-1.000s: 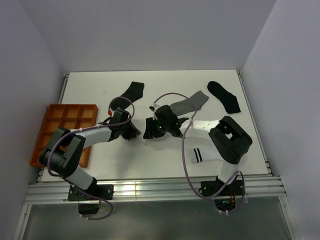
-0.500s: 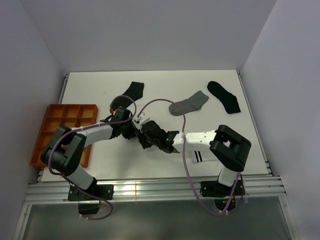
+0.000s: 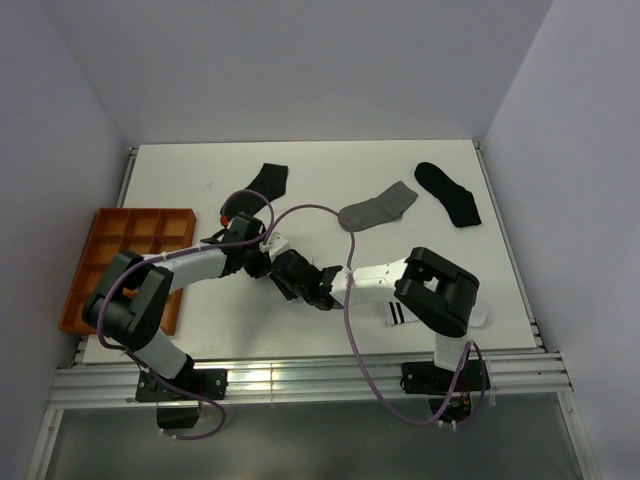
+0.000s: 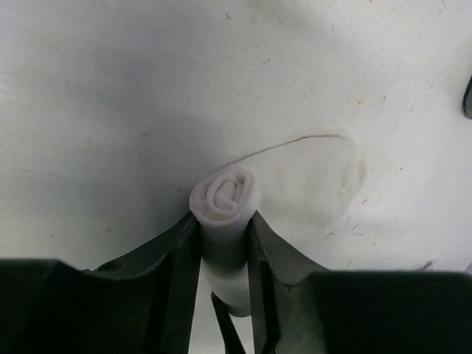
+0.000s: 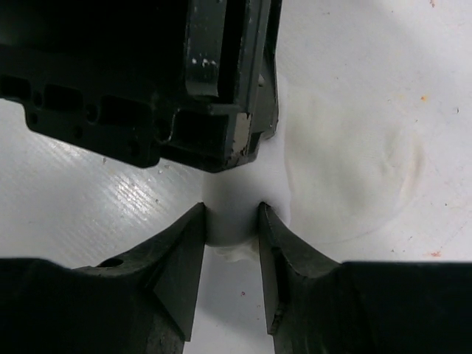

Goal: Roll the socks
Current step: Roll the sock at the center of the board.

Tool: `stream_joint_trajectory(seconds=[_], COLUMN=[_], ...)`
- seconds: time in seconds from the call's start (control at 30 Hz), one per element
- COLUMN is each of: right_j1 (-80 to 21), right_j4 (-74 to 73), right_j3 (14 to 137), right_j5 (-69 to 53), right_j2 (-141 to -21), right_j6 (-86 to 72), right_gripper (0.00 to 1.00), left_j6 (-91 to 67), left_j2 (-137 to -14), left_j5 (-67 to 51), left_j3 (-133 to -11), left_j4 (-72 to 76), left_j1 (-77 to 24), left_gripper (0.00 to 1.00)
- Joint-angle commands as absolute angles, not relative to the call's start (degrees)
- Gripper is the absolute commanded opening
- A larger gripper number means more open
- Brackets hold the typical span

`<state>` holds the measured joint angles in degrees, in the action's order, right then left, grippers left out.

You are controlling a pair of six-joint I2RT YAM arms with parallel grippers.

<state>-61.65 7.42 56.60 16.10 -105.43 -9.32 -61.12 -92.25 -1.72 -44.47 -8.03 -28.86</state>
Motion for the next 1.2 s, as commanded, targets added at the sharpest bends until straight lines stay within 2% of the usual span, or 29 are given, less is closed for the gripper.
stream_joint_trajectory(seconds=[0.0,0.03,0.07,0.13,0.17,0.23,0.37,0.4,0.73,0.97,1.17], right_j1=[-62.05,-62.05,-61.79,-61.09,-59.78,-56.97,-52.48,-50.03,-40.36,-36.48,-36.04], right_j4=[5.10,4.58,4.40,4.13,3.96,3.43,3.08,3.25,4.29,9.49,8.61], right_j3=[58.45,58.36,58.10,57.31,57.04,56.69,56.42,56.25,58.36,57.74,58.97], right_j5=[18.54,18.54,17.76,14.87,10.59,3.65,-8.32,-14.53,-38.90,-46.05,-47.11], right_j2=[-109.24,-109.86,-109.95,-109.78,-109.60,-109.08,-108.28,-108.46,-113.20,-116.01,-117.86], right_j6=[-10.36,-10.81,-11.16,-12.56,-13.00,-14.58,-17.83,-19.32,-28.64,-37.43,-40.43], right_gripper=[0.40,0.37,0.27,0.19,0.07,0.00,0.00,0.00,0.00,0.00,0.00], left_j6=[-58.80,-58.80,-58.71,-58.80,-58.97,-59.32,-60.20,-60.55,-64.07,-66.27,-68.03], left_j2=[-95.01,-94.84,-94.75,-94.14,-93.78,-93.08,-92.11,-91.76,-84.04,-79.55,-75.41], left_j5=[0.53,0.53,0.53,0.53,0.53,0.70,1.23,1.32,2.99,2.29,3.16], left_j3=[-40.78,-40.87,-40.87,-40.96,-40.96,-41.04,-41.31,-40.96,-36.74,-31.39,-28.74], left_j4=[-17.84,-17.93,-18.10,-18.28,-18.37,-18.37,-17.93,-17.58,-15.73,-11.34,-8.71], left_j1=[-29.79,-29.79,-29.79,-29.79,-29.79,-29.71,-29.44,-29.36,-26.55,-26.45,-26.46], left_gripper=[0.38,0.39,0.41,0.48,0.50,0.56,0.62,0.63,0.65,0.66,0.69])
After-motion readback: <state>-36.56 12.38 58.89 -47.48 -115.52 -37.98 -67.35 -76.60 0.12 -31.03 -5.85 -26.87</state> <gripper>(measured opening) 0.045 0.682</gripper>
